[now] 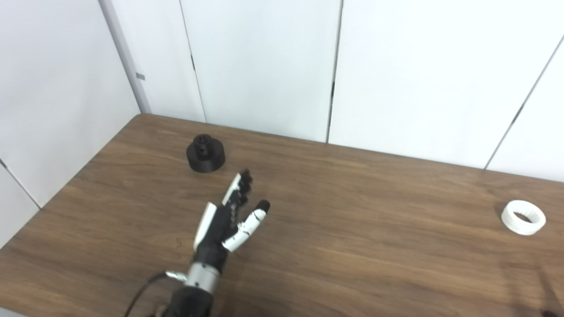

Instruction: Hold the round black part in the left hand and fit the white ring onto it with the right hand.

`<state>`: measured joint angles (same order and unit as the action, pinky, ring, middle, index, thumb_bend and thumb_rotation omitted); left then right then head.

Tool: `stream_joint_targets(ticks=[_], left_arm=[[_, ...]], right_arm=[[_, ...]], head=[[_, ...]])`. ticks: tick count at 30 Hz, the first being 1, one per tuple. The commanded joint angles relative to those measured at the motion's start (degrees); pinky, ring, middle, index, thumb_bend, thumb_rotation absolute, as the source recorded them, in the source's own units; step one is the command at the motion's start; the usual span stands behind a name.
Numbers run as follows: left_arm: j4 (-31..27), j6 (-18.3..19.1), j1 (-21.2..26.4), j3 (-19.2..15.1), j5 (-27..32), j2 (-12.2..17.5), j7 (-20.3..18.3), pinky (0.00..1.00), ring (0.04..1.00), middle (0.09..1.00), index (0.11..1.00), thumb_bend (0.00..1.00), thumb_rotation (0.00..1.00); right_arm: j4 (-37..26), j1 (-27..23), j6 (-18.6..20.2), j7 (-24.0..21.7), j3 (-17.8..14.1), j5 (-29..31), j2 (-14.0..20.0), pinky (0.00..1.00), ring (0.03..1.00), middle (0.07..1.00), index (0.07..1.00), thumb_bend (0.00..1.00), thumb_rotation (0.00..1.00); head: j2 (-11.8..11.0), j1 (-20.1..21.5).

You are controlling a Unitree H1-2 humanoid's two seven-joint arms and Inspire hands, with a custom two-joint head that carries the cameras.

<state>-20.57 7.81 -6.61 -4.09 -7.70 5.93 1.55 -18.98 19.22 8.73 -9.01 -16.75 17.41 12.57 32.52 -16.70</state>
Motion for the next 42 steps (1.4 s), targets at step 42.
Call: stream_joint_targets(ticks=[42], left_arm=[[27.07,8.84,24.42,-3.11,-20.93,26.14,3.42,1.0,1.0,0.957,0.893,1.0,0.5]], right_arm=[[-4.03,0.54,0.6,2.67,2.2,-2.45,-0.81,1.0,1.0,1.0,1.0,0.6,1.0]], head=[[0.63,0.89]])
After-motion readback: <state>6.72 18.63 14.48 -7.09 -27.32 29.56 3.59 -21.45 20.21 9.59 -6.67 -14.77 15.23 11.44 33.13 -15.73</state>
